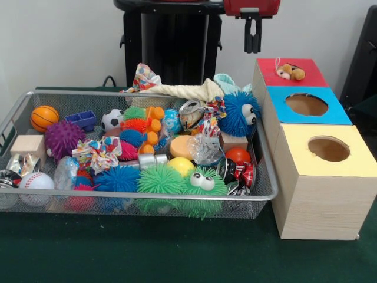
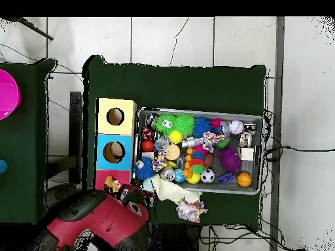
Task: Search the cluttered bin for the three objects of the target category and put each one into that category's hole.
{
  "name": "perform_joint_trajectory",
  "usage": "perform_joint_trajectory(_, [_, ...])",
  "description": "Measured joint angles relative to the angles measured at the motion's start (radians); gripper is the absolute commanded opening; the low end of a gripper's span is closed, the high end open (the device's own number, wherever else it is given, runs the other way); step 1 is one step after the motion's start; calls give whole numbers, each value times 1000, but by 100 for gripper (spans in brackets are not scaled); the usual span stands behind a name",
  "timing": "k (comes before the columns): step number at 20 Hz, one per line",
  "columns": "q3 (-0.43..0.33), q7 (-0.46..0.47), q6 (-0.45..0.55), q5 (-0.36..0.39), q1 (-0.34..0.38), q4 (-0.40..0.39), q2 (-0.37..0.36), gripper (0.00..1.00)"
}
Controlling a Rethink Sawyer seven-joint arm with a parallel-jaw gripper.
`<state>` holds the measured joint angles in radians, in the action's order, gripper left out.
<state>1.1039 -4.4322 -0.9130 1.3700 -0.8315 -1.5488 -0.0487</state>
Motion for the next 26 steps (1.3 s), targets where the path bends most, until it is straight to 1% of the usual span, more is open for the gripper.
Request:
perform_joint_trajectory(2, [0, 0, 0, 15, -3, -3, -5, 0])
perform_joint_trajectory(4, [3, 0, 2, 48, -12, -8, -20, 0])
perform_joint_trajectory(7, [3, 0, 4, 68, -20, -11, -33, 0])
perform_joint_trajectory(8, [3, 0, 7, 85, -26, -14, -47, 0])
perform_joint_trajectory(15, [3, 0, 23, 97, -55, -19, -71, 0])
perform_joint_trajectory(21, [3, 0, 62, 98, -125, -21, -76, 0])
perform_joint_trajectory(26, [3, 0, 90, 100, -174, -20, -59, 0])
